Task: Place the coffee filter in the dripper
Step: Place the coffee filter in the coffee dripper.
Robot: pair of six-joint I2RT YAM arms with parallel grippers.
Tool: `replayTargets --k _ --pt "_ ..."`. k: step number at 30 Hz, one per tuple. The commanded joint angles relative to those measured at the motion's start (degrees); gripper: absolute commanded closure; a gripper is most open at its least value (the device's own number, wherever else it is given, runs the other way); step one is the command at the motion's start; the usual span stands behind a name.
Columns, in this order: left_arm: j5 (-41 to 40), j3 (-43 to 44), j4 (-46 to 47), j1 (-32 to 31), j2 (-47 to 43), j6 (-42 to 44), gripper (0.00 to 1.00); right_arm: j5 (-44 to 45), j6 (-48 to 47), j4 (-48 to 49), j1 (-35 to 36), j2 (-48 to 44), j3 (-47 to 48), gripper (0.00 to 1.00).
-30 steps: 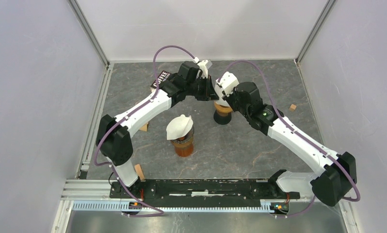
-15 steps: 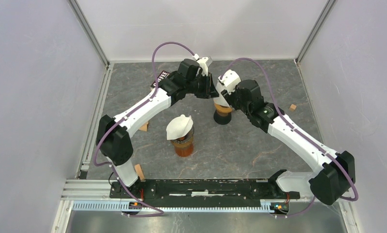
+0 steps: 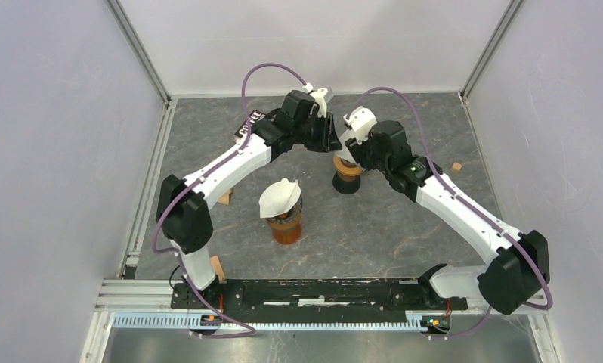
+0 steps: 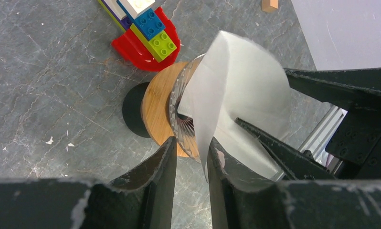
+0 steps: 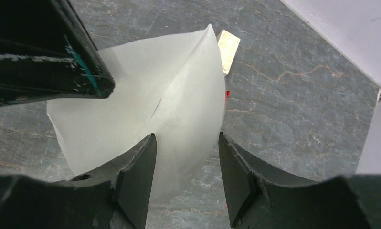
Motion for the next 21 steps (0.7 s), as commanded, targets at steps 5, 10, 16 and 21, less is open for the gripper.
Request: replayTargets --k 5,10,16,21 --pt "-1.4 5.6 -0.8 -0.3 2.6 4.8 0.62 -5.3 3.7 -0.5 -1.7 2.8 5.7 0.42" --pt "-1.4 6.2 -1.3 -0.3 3.1 5.8 0.61 -6.4 4.8 -1.0 -3.4 2.9 6.3 0.40" --pt "-1.1 6.9 -2.0 -0.3 4.1 7.1 0.60 -8.1 5.7 -1.3 -4.8 2.9 6.2 0.38" --pt "-1.5 6.9 -2.4 -0.4 4.4 9.3 0.58 -10.1 6.7 -1.1 -5.9 3.4 5.4 0.37"
